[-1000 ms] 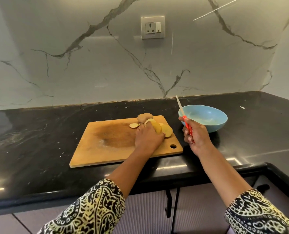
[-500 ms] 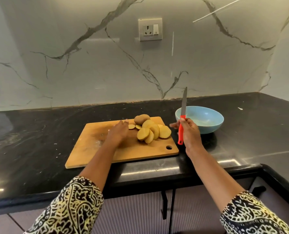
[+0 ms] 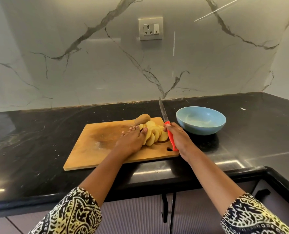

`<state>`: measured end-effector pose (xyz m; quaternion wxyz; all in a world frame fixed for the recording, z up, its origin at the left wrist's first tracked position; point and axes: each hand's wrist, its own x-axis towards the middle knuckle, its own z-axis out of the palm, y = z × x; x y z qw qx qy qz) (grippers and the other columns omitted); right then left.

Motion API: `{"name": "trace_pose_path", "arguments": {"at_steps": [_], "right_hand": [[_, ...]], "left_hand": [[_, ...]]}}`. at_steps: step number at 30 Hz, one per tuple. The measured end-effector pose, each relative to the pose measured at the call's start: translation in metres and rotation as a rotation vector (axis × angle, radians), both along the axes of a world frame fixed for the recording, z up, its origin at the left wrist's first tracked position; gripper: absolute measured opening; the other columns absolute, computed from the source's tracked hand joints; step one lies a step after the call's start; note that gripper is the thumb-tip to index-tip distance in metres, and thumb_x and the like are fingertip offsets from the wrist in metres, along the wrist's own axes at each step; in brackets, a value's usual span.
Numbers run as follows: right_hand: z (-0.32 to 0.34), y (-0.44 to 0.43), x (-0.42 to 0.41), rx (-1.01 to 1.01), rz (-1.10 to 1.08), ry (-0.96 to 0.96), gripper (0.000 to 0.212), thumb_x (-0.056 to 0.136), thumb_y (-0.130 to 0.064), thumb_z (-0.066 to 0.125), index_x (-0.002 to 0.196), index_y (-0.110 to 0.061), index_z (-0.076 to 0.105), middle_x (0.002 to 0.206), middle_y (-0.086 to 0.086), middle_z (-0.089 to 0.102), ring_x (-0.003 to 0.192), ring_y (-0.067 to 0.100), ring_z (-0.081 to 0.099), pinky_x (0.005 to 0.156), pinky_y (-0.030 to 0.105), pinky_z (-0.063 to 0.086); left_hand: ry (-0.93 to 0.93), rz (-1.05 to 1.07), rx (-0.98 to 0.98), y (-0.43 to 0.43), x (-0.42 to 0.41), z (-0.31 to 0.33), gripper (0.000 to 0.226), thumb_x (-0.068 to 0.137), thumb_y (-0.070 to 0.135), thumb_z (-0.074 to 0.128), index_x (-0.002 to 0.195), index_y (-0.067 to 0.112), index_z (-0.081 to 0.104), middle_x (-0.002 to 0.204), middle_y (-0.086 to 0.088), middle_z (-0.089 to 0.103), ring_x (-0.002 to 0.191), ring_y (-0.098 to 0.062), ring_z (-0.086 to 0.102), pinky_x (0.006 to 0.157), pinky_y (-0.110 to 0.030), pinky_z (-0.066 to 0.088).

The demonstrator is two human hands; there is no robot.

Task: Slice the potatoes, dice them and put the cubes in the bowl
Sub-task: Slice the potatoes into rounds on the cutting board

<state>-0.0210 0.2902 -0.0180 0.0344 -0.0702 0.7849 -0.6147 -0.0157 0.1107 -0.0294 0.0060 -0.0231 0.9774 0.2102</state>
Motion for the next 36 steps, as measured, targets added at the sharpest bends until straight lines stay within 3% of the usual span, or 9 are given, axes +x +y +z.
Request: {"name": "trace_pose_path", "arguments": {"at_steps": [5,9,13,18,23,26,30,33,36], "right_hand": [[-0.003,-0.002,-0.015,-0.134,-0.07,0.026,0.033,0.1,-0.04,0.04,0.086,-0.018,0.059,0.119,0.014,0.059,0.117,0.027,0.052,0.086,0.033,0.043],[0.003,-0.011,-0.028,-0.098,-0.062,0.137,0.033,0.101,-0.04,0.038,0.089,-0.017,0.057,0.124,0.019,0.058,0.12,0.03,0.05,0.096,0.036,0.045],[0.01,-0.022,-0.045,-0.004,-0.051,0.211,0.032,0.102,-0.039,0.035,0.103,-0.016,0.058,0.113,0.001,0.062,0.101,0.009,0.056,0.071,0.011,0.037],[0.024,-0.033,-0.058,0.069,-0.037,0.295,0.033,0.103,-0.035,0.036,0.108,-0.012,0.059,0.085,-0.004,0.058,0.07,0.005,0.05,0.063,0.015,0.039],[0.037,-0.042,-0.059,0.07,-0.024,0.401,0.033,0.102,-0.032,0.038,0.108,-0.009,0.06,0.093,0.013,0.064,0.069,0.015,0.052,0.053,0.01,0.037],[0.037,-0.049,-0.054,0.04,-0.016,0.467,0.026,0.102,-0.031,0.039,0.102,-0.015,0.06,0.096,0.013,0.066,0.088,0.018,0.054,0.055,0.01,0.037],[0.038,-0.064,-0.046,0.028,0.01,0.465,0.022,0.101,-0.032,0.04,0.097,-0.02,0.057,0.1,0.013,0.067,0.091,0.016,0.054,0.057,0.009,0.038],[0.039,-0.078,-0.037,0.049,0.049,0.432,0.023,0.101,-0.033,0.04,0.094,-0.02,0.056,0.099,0.009,0.069,0.092,0.021,0.06,0.063,0.015,0.045],[0.036,-0.1,-0.026,0.078,0.093,0.388,0.02,0.102,-0.033,0.04,0.094,-0.023,0.054,0.091,-0.003,0.067,0.086,0.019,0.063,0.066,0.022,0.051]], "left_hand": [[0.034,0.033,0.218,-0.002,-0.003,0.009,0.075,0.09,0.066,0.012,0.153,0.024,0.011,0.159,-0.003,0.015,0.146,-0.024,0.013,0.119,-0.047,0.008],[0.143,0.119,0.333,-0.012,-0.033,0.023,0.057,0.101,0.042,0.033,0.152,0.029,0.012,0.158,-0.002,0.017,0.144,-0.027,0.02,0.114,-0.046,0.024],[0.006,0.025,0.259,-0.027,-0.072,0.038,0.051,0.098,0.035,0.047,0.146,0.024,0.033,0.145,-0.004,0.043,0.129,-0.022,0.044,0.098,-0.034,0.041],[-0.081,-0.195,0.118,-0.036,-0.096,0.052,0.041,0.09,0.033,0.062,0.128,0.017,0.058,0.121,-0.002,0.063,0.107,-0.015,0.058,0.094,-0.028,0.048],[0.123,-0.166,0.186,-0.053,-0.099,0.053,0.038,0.085,0.021,0.07,0.121,0.016,0.062,0.115,-0.002,0.065,0.104,-0.014,0.06,0.088,-0.023,0.047],[0.189,-0.177,0.166,-0.079,-0.086,0.052,0.047,0.078,0.022,0.076,0.123,0.018,0.061,0.113,0.003,0.063,0.103,-0.011,0.058,0.084,-0.018,0.045],[0.236,-0.168,0.291,-0.119,-0.052,0.06,0.046,0.075,0.019,0.077,0.118,0.025,0.062,0.111,0.006,0.064,0.1,-0.007,0.06,0.083,-0.02,0.05],[0.105,-0.229,0.472,-0.15,-0.029,0.077,0.056,0.067,0.02,0.079,0.119,0.026,0.06,0.106,0.003,0.069,0.101,-0.011,0.065,0.087,-0.027,0.054],[-0.158,-0.322,0.307,-0.168,-0.018,0.087,0.063,0.065,0.027,0.08,0.124,0.031,0.056,0.106,0.009,0.071,0.102,-0.006,0.065,0.084,-0.022,0.053]]}}
